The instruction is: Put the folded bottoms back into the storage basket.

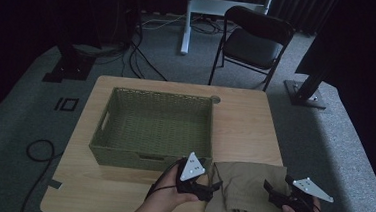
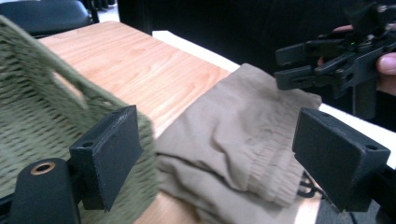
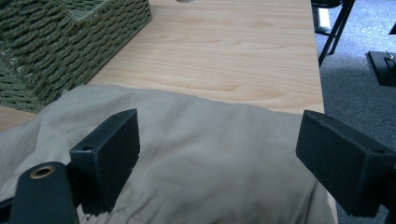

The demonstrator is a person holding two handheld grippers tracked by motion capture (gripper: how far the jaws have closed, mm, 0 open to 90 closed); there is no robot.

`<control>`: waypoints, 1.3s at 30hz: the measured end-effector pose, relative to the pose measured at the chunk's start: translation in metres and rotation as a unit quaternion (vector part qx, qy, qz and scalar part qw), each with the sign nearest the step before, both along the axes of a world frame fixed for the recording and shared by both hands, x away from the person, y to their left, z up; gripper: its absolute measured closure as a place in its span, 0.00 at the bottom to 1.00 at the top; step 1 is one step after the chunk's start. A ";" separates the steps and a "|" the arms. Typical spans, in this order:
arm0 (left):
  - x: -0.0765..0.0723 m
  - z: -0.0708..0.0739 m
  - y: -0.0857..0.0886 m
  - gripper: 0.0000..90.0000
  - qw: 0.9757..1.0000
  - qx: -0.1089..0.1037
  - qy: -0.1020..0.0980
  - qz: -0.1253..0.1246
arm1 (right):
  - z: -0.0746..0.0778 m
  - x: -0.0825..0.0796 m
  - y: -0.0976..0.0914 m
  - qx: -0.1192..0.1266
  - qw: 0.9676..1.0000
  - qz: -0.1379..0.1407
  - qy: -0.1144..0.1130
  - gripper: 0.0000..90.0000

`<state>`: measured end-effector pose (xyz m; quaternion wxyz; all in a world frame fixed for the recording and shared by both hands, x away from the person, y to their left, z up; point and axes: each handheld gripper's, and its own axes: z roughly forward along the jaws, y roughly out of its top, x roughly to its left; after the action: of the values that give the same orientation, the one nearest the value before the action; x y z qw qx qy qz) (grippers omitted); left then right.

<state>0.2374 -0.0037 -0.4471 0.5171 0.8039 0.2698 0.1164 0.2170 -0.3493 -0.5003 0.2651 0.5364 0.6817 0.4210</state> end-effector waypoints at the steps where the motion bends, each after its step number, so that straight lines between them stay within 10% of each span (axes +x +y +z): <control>1: -0.003 -0.005 -0.005 0.18 1.000 -0.004 0.006 0.000 | -0.002 -0.001 -0.002 0.000 1.000 -0.001 0.000 0.14; 24: -0.009 -0.075 -0.041 0.18 0.996 0.021 0.070 0.043 | -0.035 0.008 -0.021 -0.029 0.999 -0.024 0.023 0.15; 39: 0.000 -0.094 -0.056 0.17 0.990 -0.004 0.127 0.067 | -0.052 0.012 -0.019 -0.023 0.998 -0.021 0.061 0.15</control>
<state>0.2373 -0.0596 -0.5407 0.4734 0.7901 0.3866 0.0468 0.2290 -0.3687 -0.5519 0.2442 0.5692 0.6948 0.3657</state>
